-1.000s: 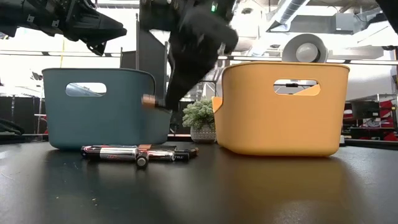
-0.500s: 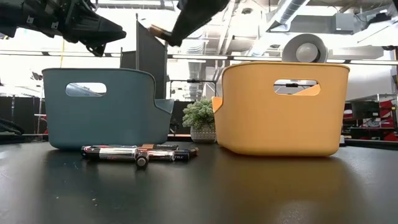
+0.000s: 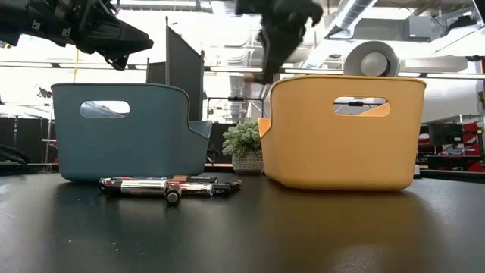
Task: Sort batteries
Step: Put the black battery into the yellow bin
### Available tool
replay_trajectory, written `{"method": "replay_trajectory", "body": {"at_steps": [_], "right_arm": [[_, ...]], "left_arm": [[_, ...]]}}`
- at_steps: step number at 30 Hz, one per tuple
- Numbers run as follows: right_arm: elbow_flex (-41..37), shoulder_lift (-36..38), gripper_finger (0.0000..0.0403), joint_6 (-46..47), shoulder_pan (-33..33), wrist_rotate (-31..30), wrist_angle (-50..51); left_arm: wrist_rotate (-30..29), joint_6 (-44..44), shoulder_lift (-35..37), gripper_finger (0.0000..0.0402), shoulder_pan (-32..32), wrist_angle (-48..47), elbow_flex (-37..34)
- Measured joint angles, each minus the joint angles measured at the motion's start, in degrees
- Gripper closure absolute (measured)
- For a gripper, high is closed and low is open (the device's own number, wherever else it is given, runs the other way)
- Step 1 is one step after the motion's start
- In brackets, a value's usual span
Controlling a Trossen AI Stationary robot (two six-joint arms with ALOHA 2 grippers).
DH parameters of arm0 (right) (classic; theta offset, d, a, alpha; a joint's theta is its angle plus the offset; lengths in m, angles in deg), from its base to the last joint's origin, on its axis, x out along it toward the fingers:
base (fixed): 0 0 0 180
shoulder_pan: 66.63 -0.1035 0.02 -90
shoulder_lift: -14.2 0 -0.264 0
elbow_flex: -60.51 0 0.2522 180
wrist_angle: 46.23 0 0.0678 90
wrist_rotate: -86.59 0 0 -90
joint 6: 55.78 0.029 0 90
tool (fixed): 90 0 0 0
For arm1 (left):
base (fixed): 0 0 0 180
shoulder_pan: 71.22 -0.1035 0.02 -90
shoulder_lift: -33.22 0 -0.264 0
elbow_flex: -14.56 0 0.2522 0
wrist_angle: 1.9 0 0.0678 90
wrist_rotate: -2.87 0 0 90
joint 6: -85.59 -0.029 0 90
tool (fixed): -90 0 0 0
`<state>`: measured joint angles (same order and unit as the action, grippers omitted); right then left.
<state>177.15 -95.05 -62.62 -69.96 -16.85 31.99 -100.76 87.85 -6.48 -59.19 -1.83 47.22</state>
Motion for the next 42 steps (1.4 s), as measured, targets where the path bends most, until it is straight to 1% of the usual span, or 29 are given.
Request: {"method": "replay_trajectory", "body": {"at_steps": [5, 7, 10, 13, 17, 21, 29, 35, 38, 42], "right_arm": [[-10.62, 4.44, 0.0362, 2.32, 4.81, 0.01, -2.30], [-16.11, 6.50, 0.0362, 2.25, 6.64, 0.59, -6.67], [-22.81, 8.29, 0.0362, 1.39, 9.28, 4.12, -14.56], [-26.12, 7.58, 0.0362, 0.74, 11.22, 4.64, -16.50], [-26.78, 5.03, 0.0361, -0.87, 12.97, 4.74, -17.10], [-26.78, 3.07, 0.0345, -2.20, 13.80, 4.74, -18.38], [-26.78, 3.64, 0.0281, -2.68, 14.09, 3.98, -21.35], [-26.56, 3.70, 0.0240, -2.66, 14.09, 1.91, -20.39], [-24.20, 3.67, 0.0232, -2.23, 13.54, 0.96, -16.77], [-19.38, 3.67, 0.0231, -1.23, 11.37, 0.28, -14.44]], "left_arm": [[0.00, 0.61, 0.00, 0.0331, 0.00, -0.81, 0.00], [0.00, 0.70, 0.00, 0.0331, 0.00, -0.93, 0.00], [-0.02, 0.81, 0.00, 0.0331, 0.00, -1.01, 0.00], [-0.01, 0.76, 0.01, 0.0331, 0.00, -1.01, 0.00], [-0.02, 0.61, 0.00, 0.0331, 0.00, -1.01, 0.00], [-0.04, 0.40, -0.02, 0.0331, 0.00, -1.03, 0.00], [-0.04, -0.06, -0.02, 0.0331, 0.00, -1.03, 0.00], [-0.06, -0.08, -0.02, 0.0331, 0.00, -1.05, 0.00], [-0.05, -0.08, -0.02, 0.0331, 0.00, -1.05, 0.00], [-0.06, -0.08, -0.02, 0.0331, 0.00, -1.05, 0.00]]}}
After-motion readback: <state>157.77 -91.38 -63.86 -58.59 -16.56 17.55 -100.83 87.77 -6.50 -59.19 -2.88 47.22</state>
